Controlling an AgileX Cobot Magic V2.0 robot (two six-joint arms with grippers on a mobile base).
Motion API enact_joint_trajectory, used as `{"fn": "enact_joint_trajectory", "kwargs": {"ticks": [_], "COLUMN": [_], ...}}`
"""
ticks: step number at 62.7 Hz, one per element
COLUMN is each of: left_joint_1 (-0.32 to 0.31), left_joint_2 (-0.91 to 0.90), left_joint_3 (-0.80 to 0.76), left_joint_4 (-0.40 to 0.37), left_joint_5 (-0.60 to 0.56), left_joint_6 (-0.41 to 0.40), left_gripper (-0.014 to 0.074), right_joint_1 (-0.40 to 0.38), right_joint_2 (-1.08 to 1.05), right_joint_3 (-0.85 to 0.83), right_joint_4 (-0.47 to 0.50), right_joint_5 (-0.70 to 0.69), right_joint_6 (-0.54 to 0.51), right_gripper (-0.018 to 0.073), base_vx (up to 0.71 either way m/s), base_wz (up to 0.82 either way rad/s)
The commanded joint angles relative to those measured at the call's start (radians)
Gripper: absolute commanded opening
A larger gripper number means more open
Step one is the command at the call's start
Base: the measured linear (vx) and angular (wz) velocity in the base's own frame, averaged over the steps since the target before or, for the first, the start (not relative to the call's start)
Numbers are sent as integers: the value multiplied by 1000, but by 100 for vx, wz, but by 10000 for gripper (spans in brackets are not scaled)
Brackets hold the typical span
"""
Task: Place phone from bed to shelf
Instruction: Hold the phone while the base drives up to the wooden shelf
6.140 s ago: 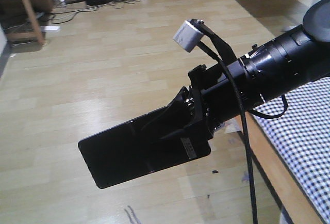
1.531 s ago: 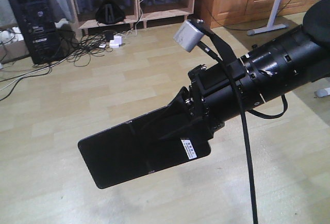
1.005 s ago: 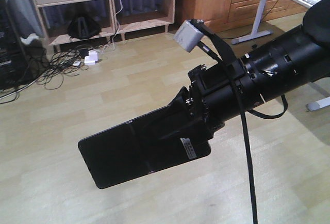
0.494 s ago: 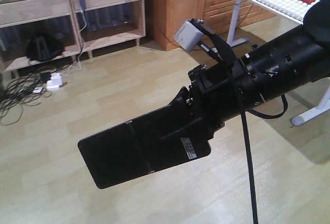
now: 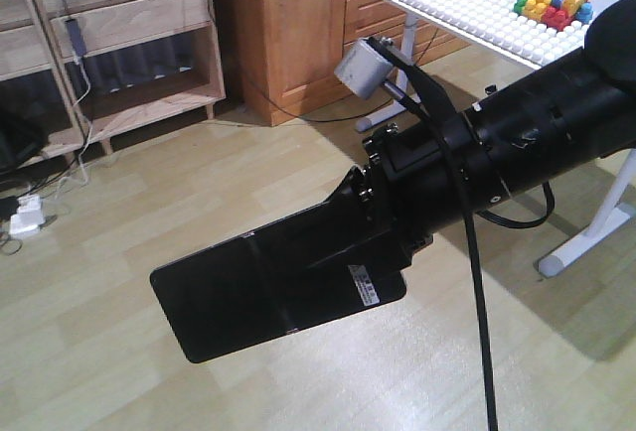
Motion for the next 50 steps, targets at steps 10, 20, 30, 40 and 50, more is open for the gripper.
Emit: {"fn": "enact_joint_trajectory", "kwargs": {"ticks": [10, 20, 30, 40, 50], "left_joint_1": [0, 0, 0, 0, 0], "left_joint_2": [-8, -8, -8, -8, -8], "left_joint_3": [7, 7, 7, 7, 7], "left_joint_4": [-9, -9, -9, -9, -9], "left_joint_5": [-70, -70, -70, -70, -70], "left_joint_6": [0, 0, 0, 0, 0], "left_gripper": [1, 1, 1, 1, 1], "right_joint_1": [0, 0, 0, 0, 0], "right_joint_2": [-36, -36, -36, -36, -36], "right_joint_3": [-23, -23, -23, -23, -23], "right_joint_4": [75, 75, 75, 75, 75], "right_joint_5": [59, 59, 59, 59, 59], "right_joint_6": [-1, -1, -1, -1, -1], "right_gripper": [-2, -2, -2, -2, -2], "base_vx": [46, 46, 46, 46, 46], "base_wz": [-13, -8, -6, -5, -5]}}
